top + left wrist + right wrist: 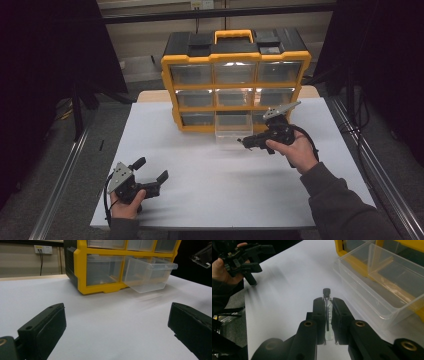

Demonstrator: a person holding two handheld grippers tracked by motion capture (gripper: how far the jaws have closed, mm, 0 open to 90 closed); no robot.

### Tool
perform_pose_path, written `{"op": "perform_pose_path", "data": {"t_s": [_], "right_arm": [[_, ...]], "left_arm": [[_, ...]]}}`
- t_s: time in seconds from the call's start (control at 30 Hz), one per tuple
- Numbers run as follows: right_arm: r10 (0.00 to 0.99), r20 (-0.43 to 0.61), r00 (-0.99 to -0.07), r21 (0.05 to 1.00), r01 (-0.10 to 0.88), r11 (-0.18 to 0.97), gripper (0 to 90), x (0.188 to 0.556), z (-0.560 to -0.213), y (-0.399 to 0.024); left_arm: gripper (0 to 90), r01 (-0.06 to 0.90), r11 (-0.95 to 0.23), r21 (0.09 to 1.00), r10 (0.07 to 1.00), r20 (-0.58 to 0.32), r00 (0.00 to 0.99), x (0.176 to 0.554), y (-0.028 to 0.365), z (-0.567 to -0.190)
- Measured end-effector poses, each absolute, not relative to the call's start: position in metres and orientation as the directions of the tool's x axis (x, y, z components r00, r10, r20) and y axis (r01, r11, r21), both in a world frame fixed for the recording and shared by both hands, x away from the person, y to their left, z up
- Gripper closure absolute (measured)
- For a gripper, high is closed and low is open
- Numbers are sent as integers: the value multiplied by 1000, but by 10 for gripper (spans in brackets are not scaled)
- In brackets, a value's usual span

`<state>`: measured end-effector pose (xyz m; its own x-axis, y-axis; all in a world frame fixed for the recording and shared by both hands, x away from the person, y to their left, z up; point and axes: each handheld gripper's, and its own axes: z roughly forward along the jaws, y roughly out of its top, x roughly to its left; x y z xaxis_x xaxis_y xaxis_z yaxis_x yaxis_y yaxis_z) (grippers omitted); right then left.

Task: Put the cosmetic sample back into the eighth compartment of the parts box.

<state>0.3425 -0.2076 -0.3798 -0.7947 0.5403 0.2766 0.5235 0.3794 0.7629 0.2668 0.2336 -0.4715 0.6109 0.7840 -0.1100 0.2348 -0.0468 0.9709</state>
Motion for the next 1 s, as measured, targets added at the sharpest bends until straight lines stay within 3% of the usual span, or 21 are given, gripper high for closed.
{"op": "perform_pose_path", "data": {"t_s": [1.0], "right_arm": [[562,244,-790,775,508,377,812,362,-360,-201]], "left_arm": [[17,231,-40,972,784,-113,610,267,234,-471]]}}
